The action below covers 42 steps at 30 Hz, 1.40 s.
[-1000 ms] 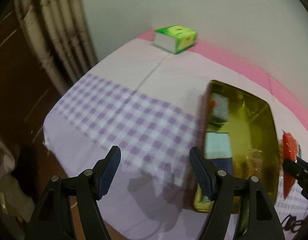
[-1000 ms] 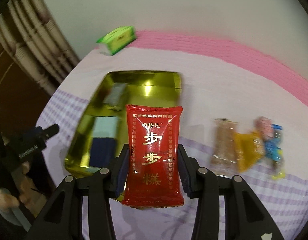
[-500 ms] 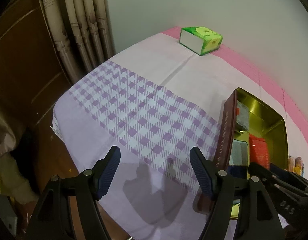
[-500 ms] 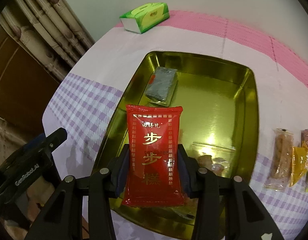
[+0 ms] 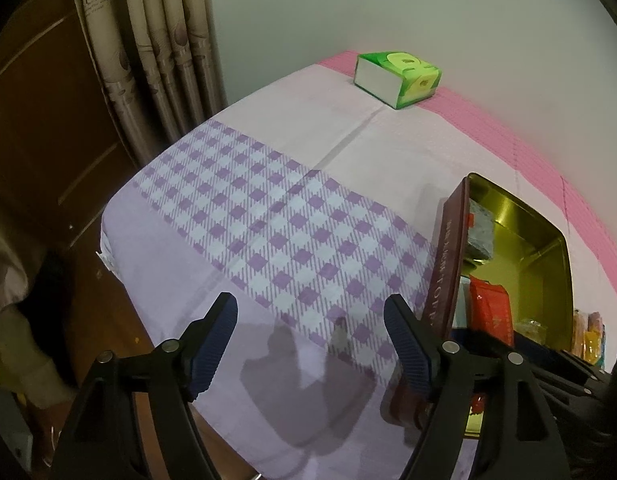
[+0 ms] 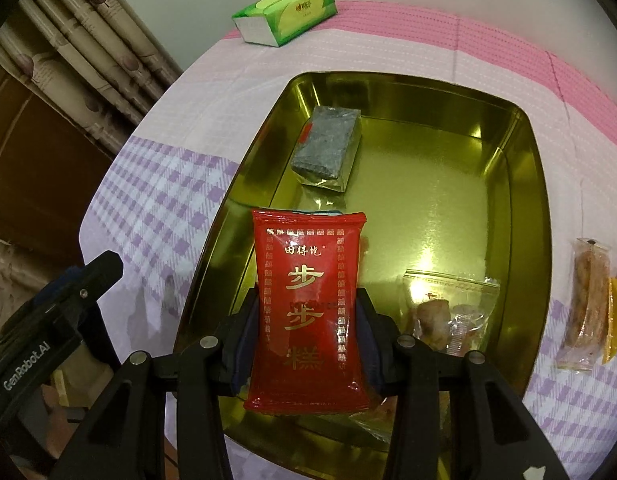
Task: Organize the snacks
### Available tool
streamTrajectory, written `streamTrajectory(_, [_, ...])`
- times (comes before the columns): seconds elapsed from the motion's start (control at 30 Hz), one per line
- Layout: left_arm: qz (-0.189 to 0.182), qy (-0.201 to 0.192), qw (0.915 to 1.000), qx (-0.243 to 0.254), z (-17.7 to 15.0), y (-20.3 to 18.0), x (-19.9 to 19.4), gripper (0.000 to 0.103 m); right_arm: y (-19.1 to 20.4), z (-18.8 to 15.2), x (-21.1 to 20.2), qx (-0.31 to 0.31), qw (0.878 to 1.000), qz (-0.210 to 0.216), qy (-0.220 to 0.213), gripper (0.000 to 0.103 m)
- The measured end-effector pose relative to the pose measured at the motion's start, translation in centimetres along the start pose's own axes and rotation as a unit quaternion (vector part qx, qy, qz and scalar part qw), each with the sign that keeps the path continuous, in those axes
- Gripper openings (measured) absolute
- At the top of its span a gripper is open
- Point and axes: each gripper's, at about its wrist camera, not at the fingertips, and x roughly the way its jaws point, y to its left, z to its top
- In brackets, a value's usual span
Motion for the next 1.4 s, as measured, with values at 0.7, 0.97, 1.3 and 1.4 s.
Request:
streamTrajectory(0.7, [-0.001, -0.011, 0.9991, 0.041, -0.3, -1.7, -0.3, 0.076, 0.1, -0.9, -1.1, -0.001, 1.0, 0.019, -0.016, 0.052])
streamTrajectory(0.97, [0.002, -0.017, 0.9984, 0.054, -0.5, -2.2, -0.6, 0.077, -0.3, -1.1, -2.8, -0.004, 0.999, 0.021, -0.036, 0.056])
streamTrajectory(1.3, [0.005, -0.019, 0.9984, 0.053, -0.4, -2.1, -0.6, 0.077, -3.3, -1.6, -7.8, 0.007, 0.996, 0.005, -0.087, 0.056])
streamTrajectory(1.4, [0.006, -0.019, 0.9983, 0.055, -0.5, -2.2, -0.7, 0.077, -5.5, -2.0, -9.2, 0.024, 0.995, -0.008, -0.098, 0.056])
